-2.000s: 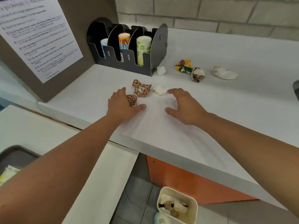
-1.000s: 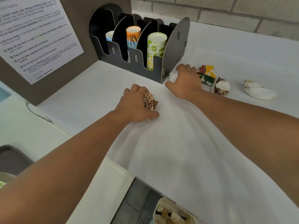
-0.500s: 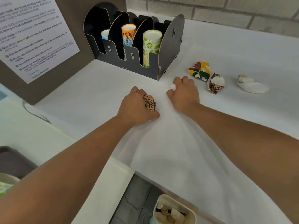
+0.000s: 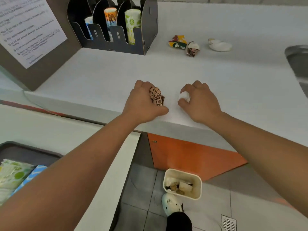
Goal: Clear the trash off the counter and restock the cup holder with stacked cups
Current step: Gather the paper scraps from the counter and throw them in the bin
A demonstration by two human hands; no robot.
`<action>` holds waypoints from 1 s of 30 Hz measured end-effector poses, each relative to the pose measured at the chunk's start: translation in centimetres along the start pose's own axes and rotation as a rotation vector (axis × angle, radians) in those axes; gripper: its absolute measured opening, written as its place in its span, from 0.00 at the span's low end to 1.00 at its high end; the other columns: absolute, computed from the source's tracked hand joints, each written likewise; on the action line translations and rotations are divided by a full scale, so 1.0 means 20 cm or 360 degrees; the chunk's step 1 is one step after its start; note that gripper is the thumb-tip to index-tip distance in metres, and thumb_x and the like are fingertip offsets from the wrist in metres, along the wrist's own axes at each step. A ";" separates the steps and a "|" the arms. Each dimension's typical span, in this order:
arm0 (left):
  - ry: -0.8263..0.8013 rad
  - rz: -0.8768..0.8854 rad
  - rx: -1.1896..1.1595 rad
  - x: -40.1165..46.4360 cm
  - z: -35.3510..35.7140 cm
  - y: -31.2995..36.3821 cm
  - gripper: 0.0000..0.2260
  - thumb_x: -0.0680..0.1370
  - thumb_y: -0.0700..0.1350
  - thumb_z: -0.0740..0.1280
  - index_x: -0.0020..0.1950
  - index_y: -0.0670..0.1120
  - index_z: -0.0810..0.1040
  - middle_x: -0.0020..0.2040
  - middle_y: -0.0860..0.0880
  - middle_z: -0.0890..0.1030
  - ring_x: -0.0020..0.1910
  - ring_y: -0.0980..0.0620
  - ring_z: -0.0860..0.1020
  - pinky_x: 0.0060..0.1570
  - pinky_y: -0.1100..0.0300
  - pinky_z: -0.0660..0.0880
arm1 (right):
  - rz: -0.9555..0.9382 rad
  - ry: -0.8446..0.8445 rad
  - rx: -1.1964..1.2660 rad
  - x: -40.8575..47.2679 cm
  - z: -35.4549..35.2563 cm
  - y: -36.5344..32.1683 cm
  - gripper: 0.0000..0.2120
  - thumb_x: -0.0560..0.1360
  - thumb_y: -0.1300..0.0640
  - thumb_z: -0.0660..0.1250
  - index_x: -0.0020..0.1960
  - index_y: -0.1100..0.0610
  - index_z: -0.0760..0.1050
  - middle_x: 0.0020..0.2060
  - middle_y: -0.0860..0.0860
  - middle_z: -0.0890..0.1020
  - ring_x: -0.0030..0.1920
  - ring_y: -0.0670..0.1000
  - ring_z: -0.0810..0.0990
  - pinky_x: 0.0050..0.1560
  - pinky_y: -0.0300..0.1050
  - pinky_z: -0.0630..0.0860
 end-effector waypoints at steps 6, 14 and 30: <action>-0.0178 0.0181 0.0012 -0.34 0.10 0.18 0.26 0.63 0.51 0.78 0.55 0.48 0.71 0.52 0.51 0.67 0.49 0.51 0.73 0.44 0.59 0.74 | 0.0056 0.0106 0.0084 -0.51 -0.10 -0.04 0.15 0.77 0.50 0.62 0.61 0.53 0.75 0.54 0.53 0.74 0.57 0.54 0.70 0.47 0.45 0.67; -0.0418 0.0069 -0.0044 -0.67 0.58 0.17 0.30 0.60 0.53 0.78 0.57 0.46 0.73 0.54 0.50 0.69 0.53 0.48 0.75 0.49 0.52 0.76 | 0.0198 -0.0246 0.0379 -1.05 0.18 0.27 0.14 0.74 0.51 0.69 0.58 0.53 0.77 0.48 0.49 0.72 0.47 0.50 0.74 0.42 0.44 0.67; -0.0810 -0.0515 0.0138 -0.95 2.44 -1.06 0.40 0.63 0.58 0.79 0.68 0.43 0.68 0.65 0.45 0.66 0.65 0.42 0.70 0.63 0.47 0.73 | 0.0667 -0.0619 0.0517 -1.55 1.97 1.36 0.17 0.77 0.51 0.68 0.65 0.52 0.76 0.60 0.55 0.74 0.57 0.53 0.74 0.52 0.42 0.68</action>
Point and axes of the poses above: each hand's wrist, its own x-axis towards the middle knuckle, its own z-axis out of the palm, y = z × x, the point moved 10 cm from there along x, towards the middle knuckle
